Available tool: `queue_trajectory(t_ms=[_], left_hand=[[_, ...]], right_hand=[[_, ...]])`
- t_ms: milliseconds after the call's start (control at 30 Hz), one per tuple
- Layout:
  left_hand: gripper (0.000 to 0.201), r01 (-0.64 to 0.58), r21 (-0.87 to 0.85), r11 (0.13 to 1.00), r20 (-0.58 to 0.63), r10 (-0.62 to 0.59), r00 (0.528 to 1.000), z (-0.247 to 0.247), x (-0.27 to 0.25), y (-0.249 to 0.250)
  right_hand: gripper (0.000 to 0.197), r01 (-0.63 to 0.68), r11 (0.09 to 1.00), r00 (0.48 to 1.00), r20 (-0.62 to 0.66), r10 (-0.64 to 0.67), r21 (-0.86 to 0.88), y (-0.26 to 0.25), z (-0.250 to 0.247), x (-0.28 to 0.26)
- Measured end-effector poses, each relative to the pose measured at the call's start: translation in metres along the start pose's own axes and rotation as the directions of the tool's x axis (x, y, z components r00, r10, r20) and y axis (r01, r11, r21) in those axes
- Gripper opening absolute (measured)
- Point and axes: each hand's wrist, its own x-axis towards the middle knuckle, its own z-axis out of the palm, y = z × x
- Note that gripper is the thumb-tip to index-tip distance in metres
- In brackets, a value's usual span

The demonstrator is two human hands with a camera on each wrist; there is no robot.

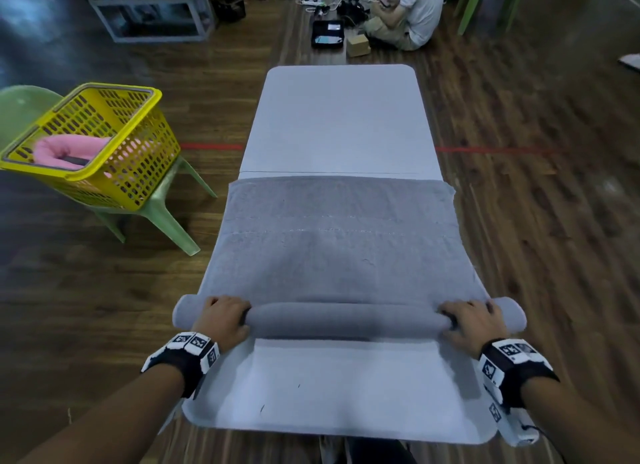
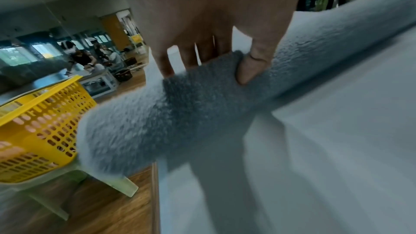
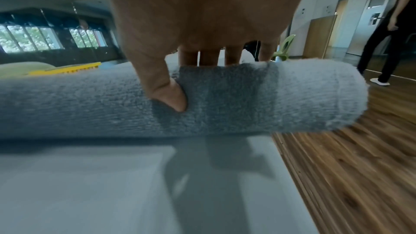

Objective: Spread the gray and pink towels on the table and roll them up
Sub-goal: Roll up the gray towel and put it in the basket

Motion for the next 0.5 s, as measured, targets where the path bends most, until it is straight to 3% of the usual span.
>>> queue_trajectory(t_ms=[100,167,300,400,500], left_hand=[[0.056,0.033,-0.132,0.991,-0.086,-0.044,0.995,-0.009,0.01,0.0],[0.062,0.016,-0.134,0.991,-0.13,-0.034,0.991,-0.004,0.013,-0.002],[0.058,0.004,-0.067,0.998,0.004,-0.004,1.0,0.007,0.004,-0.003],[0.045,0.006,-0.011,1.0,0.058,-0.006,0.998,0.001,0.005,-0.006],[0.054,0.048,-0.097,0.994,0.009,-0.048,0.999,-0.006,0.013,-0.006]], right_hand=[[0.043,-0.043,0.994,0.996,-0.074,0.05,0.096,-0.003,-0.011,0.016],[0.049,-0.024,0.986,0.992,-0.118,0.043,0.165,-0.001,-0.007,0.021],[0.067,0.036,0.999,0.999,0.01,-0.036,-0.006,0.005,0.01,0.01],[0.052,0.034,0.998,0.999,0.011,-0.033,-0.052,0.007,0.002,0.009],[0.048,-0.004,0.999,1.0,0.002,0.004,0.036,0.004,-0.012,0.019]])
